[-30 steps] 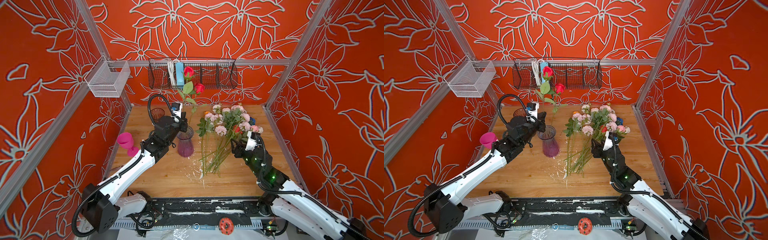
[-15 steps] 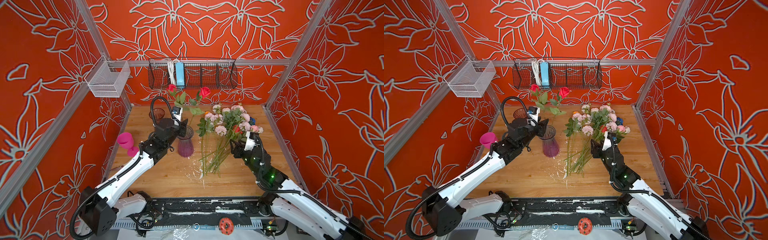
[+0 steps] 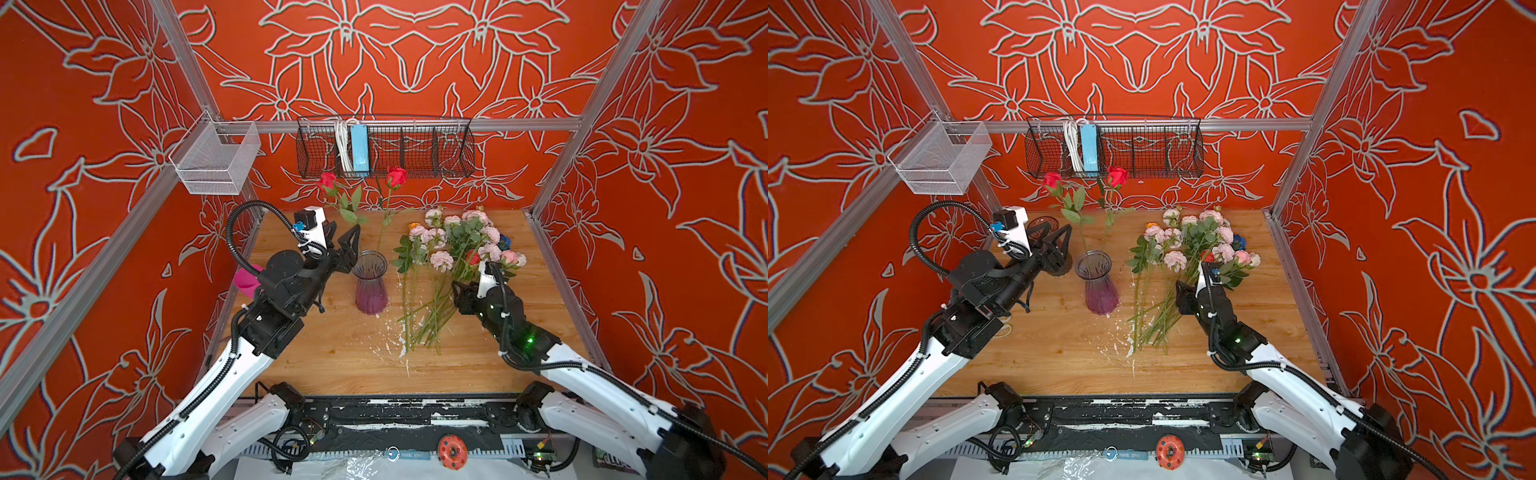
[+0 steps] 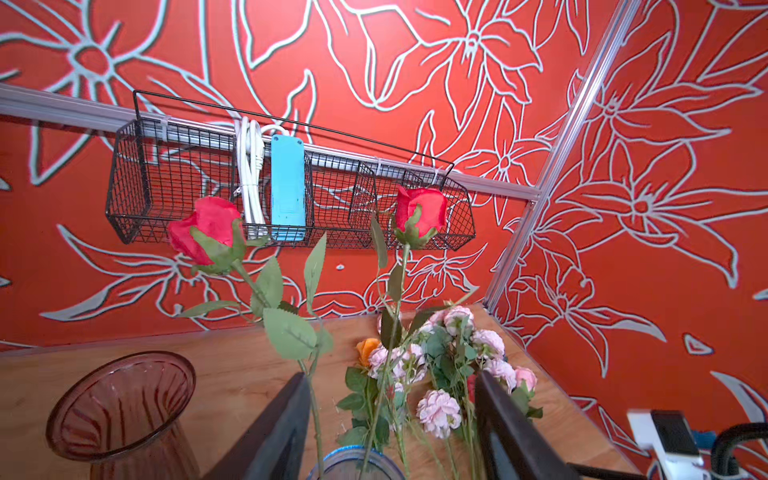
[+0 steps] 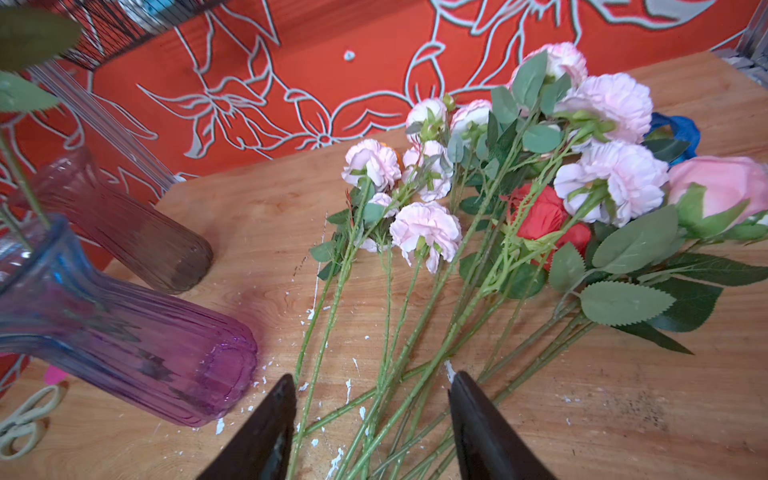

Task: Arrange the flowers into the vase
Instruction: 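Lower the red rose into the purple vase and open the left gripper, then close the right gripper on a pink rose stem in the pile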

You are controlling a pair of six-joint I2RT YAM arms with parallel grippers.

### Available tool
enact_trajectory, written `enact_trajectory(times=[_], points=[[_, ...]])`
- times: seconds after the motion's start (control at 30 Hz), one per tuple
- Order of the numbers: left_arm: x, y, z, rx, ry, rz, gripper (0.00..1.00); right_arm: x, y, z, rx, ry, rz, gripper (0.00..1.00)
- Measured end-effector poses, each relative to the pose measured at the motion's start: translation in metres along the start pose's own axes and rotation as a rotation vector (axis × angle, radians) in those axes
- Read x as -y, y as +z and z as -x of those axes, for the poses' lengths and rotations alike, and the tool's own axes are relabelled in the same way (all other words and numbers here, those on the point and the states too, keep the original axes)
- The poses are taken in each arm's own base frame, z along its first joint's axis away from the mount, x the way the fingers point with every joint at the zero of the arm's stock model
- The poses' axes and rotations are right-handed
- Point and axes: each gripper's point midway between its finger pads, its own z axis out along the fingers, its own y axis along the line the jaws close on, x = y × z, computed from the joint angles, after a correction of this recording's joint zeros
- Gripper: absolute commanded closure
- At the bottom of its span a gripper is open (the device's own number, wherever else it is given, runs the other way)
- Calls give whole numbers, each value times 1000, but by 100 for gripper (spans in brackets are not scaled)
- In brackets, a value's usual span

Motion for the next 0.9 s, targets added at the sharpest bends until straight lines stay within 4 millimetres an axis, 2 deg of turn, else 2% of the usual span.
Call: enact_trajectory(times=[0.07, 0.17, 0.37, 0.57, 0.73, 0.83, 0.9], points=[[0, 9, -6, -16, -1, 3, 30, -1, 7, -4, -29, -11, -13, 39], [-7, 17, -18, -49, 3, 39, 17, -3, 19, -9, -72, -25, -34, 40], [-20, 2, -29, -25, -35, 77, 2, 6, 33, -24, -132, -27, -87, 41], [0, -2, -44, -37, -110, -63, 2, 22, 56, -31, -208, 1, -159, 41], [16, -4, -45, -54, -182, -154, 3, 22, 85, -5, -229, 94, -166, 45], [8, -5, -46, -61, -233, -105, 3, 31, 95, -3, -245, 157, -174, 45], [-7, -5, -49, -69, -275, -13, 2, 40, 96, -7, -266, 183, -195, 44]])
